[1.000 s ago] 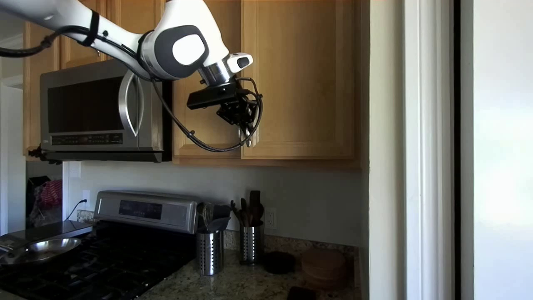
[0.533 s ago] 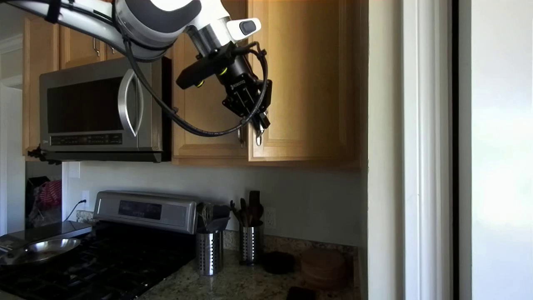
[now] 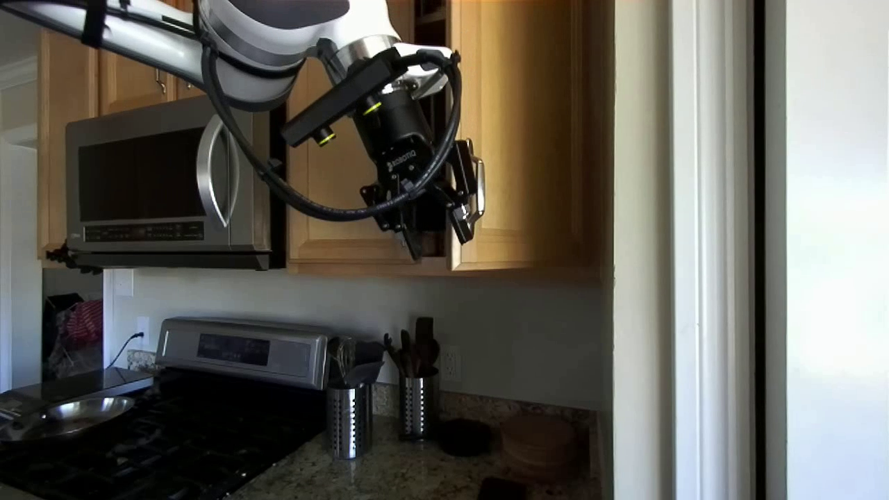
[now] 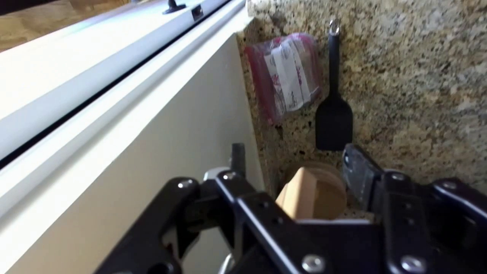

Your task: Open the right door of the cabinet.

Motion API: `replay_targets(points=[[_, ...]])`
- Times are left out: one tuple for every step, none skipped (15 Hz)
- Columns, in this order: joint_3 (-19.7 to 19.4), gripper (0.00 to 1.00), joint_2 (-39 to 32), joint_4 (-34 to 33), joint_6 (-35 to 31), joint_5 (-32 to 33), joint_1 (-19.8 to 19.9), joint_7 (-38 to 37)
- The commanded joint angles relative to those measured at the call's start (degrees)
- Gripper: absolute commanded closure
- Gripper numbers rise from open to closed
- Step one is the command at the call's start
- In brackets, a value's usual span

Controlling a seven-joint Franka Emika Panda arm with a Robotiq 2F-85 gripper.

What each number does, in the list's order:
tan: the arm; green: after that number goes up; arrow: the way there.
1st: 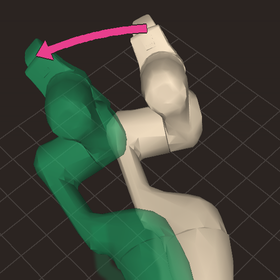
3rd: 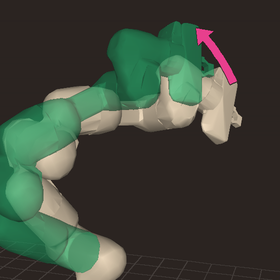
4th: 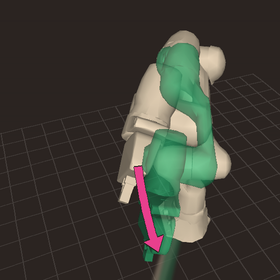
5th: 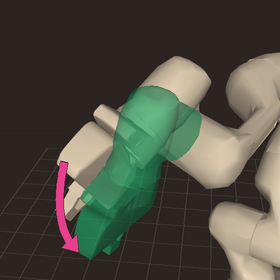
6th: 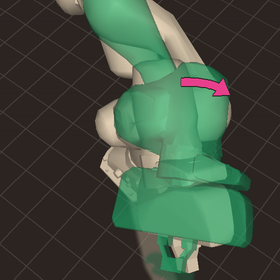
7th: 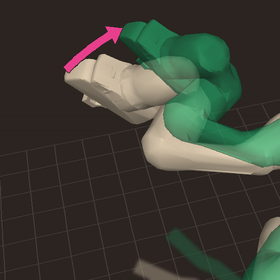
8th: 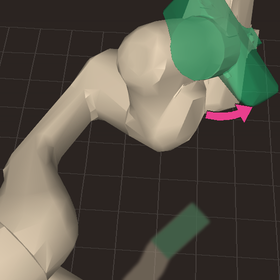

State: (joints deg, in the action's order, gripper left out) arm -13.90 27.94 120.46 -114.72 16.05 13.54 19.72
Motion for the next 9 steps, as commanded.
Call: replay_targets(points=[[-0.76,0.02,-0.74,-0.33,9.41,0.55,-1.66,5.37],[-0.77,0.0,-0.91,-0.62,12.46,0.52,-1.97,6.91],[-0.75,0.0,-1.02,-0.85,14.97,0.51,-2.25,7.91],[-1.09,0.0,-1.11,-1.36,17.57,-0.77,-3.05,9.52],[-0.96,0.0,-1.0,-1.35,18.6,-0.68,-3.32,10.09],[-1.19,0.0,-0.7,-1.31,18.84,-1.73,-4.14,11.02],[-1.02,0.0,-0.36,-0.96,18.18,-2.13,-4.72,11.18],[-1.17,0.0,-0.3,-0.98,17.8,-3.54,-5.6,11.9],[-1.22,0.0,-0.24,-0.92,17.12,-5.04,-6.41,12.28]])
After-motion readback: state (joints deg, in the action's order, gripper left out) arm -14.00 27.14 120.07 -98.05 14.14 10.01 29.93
